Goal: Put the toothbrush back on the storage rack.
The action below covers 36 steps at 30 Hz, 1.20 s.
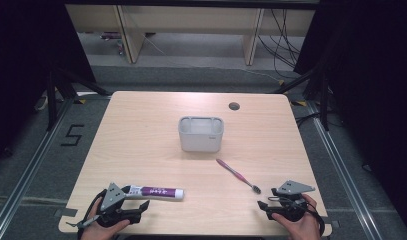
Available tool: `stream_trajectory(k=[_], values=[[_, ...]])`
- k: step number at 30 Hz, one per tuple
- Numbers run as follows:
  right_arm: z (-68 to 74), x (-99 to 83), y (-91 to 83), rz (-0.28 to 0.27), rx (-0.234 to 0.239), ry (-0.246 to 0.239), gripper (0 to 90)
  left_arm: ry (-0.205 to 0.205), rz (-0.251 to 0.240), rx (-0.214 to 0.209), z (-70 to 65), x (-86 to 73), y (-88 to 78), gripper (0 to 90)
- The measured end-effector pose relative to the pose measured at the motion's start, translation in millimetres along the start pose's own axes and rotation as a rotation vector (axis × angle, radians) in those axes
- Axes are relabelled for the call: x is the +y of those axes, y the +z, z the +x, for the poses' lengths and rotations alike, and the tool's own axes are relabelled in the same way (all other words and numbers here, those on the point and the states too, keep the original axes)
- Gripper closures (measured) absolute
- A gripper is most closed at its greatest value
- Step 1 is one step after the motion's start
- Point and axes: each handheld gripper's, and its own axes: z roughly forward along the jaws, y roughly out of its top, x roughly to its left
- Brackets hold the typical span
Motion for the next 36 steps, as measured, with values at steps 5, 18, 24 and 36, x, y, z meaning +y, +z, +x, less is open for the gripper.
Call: stream_trajectory(k=[5, 18, 24, 36], values=[[-1.3, 1.4, 0.4, -0.013, 0.006, -0.018, 31.5, -0.006, -0.002, 0.001, -0.5, -0.2, 0.7, 16.1], [1.9, 13.0, -3.9, -0.052, 0.017, -0.016, 59.7, 0.001, 0.005, -0.002, 0.1, -0.4, 2.1, 16.1], [-1.9, 22.6, 1.0, -0.057, 0.026, -0.05, 78.5, -0.003, 0.009, 0.0, -0.1, -0.3, 2.5, 16.1], [-4.4, 52.4, 21.2, -0.058, 0.007, -0.096, 90.0, -0.006, 0.009, -0.005, 0.8, -0.8, 3.5, 16.1]])
